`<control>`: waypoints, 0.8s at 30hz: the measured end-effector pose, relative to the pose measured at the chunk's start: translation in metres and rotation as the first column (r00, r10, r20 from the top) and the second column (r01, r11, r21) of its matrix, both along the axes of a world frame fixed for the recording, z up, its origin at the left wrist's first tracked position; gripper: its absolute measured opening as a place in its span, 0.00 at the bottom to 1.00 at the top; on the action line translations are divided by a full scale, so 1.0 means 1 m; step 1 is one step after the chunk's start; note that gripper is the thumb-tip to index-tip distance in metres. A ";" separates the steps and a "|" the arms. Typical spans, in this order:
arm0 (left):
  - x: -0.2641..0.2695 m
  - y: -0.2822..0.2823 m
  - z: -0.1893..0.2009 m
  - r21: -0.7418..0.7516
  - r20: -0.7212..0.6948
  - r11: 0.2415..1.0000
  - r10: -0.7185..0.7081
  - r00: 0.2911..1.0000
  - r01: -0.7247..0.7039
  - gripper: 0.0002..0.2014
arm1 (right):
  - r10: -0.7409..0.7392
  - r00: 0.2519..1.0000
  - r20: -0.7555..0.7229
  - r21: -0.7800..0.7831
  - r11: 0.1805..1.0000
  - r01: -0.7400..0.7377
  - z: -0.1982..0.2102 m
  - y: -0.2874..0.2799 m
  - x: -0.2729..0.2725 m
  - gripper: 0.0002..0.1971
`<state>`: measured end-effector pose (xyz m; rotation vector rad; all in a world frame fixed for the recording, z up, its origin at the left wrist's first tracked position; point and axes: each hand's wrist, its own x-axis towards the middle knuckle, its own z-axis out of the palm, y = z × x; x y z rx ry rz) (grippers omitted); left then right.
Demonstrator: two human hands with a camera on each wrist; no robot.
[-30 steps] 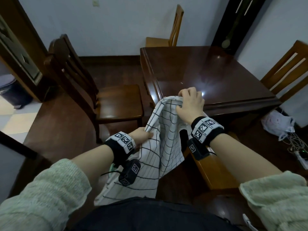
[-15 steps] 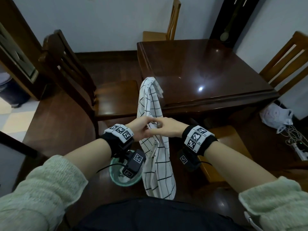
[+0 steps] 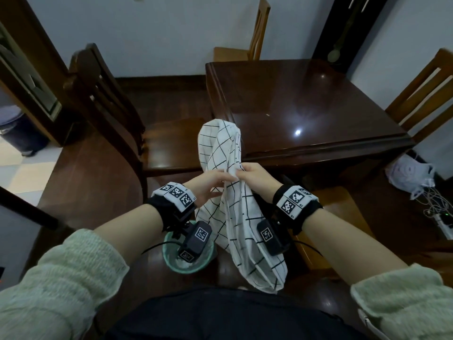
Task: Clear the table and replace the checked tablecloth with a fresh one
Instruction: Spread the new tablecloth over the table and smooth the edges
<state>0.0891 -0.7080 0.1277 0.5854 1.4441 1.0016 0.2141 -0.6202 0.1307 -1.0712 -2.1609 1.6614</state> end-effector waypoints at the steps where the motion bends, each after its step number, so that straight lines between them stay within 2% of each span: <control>1: 0.000 0.000 0.000 0.029 -0.027 0.999 -0.019 0.999 0.020 0.03 | -0.017 0.999 -0.030 -0.057 0.998 0.016 0.001 0.001 -0.001 0.13; 4: -0.001 -0.001 -0.004 0.091 -0.051 0.992 -0.088 0.995 0.092 0.17 | -0.066 0.995 -0.072 -0.203 0.978 0.050 0.009 0.000 -0.003 0.14; 6: -0.005 -0.001 -0.007 0.082 -0.079 0.992 -0.087 0.993 0.094 0.21 | -0.066 0.995 -0.072 -0.240 0.970 0.047 0.013 -0.001 -0.003 0.14; 10: -0.009 0.002 -0.015 0.046 -0.091 0.999 -0.024 0.996 0.028 0.20 | -0.075 0.997 -0.031 -0.234 0.970 0.066 0.008 0.000 -0.002 0.15; 14: -0.006 0.004 -0.016 0.071 -0.143 0.997 0.021 0.989 -0.011 0.13 | -0.063 0.998 0.002 -0.199 0.978 0.062 0.005 0.005 -0.002 0.17; 18: -0.005 0.013 -0.013 0.081 -0.224 0.995 0.069 0.972 -0.052 0.16 | -0.071 0.997 0.027 -0.095 0.993 0.074 -0.002 0.013 0.000 0.19; 21: -0.010 0.022 -0.011 0.062 -0.201 0.992 0.122 0.972 -0.112 0.16 | -0.107 0.994 -0.007 -0.035 0.994 0.107 -0.004 0.023 0.003 0.25; 24: -0.012 0.030 -0.006 0.055 -0.161 0.993 0.108 0.981 -0.101 0.14 | -0.188 0.982 -0.004 -0.032 0.982 0.187 0.007 0.025 0.008 0.20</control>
